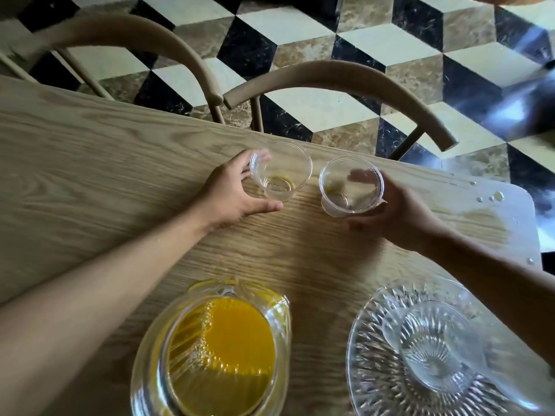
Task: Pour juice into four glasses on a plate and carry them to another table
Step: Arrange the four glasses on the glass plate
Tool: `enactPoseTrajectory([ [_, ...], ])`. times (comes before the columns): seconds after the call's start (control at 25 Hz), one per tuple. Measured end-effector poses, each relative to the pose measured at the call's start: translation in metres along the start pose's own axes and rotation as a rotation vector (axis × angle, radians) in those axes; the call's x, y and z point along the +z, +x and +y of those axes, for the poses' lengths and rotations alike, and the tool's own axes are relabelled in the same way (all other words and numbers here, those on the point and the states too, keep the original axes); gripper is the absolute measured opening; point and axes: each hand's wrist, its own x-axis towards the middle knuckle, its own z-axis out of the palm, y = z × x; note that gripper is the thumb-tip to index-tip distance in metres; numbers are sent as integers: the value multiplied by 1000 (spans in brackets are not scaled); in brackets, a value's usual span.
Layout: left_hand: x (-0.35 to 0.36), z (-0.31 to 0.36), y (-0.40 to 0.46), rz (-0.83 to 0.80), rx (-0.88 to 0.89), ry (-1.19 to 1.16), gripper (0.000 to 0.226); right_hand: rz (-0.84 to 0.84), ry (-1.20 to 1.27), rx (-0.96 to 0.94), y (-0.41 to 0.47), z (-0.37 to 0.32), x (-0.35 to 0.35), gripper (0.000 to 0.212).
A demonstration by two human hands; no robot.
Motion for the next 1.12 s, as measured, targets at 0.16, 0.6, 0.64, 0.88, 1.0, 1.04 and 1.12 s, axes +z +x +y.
enactPoseTrajectory([
  [0.16, 5, 6, -1, 78, -10, -89, 104, 3, -31, -52, 5, 0, 0, 95],
  [0.6, 4, 9, 1, 91, -25, -97, 88, 43, -34, -74, 2, -8, 7, 76],
  [0.64, 3, 9, 1, 92, -22, -96, 87, 46, -38, -89, 1, -11, 7, 76],
  [0.88, -5, 29, -5, 83, 13, -96, 85, 96, 18, -105, -7, -36, -1, 79],
  [1.0, -18, 53, -8, 86, 34, -77, 91, 120, -4, -129, -14, -52, -12, 83],
  [1.04, -23, 63, -10, 86, 37, -74, 92, 123, -7, -140, -16, -58, -16, 84],
  [1.12, -32, 83, -13, 82, 38, -70, 94, 129, 1, -152, -22, -71, -27, 84],
])
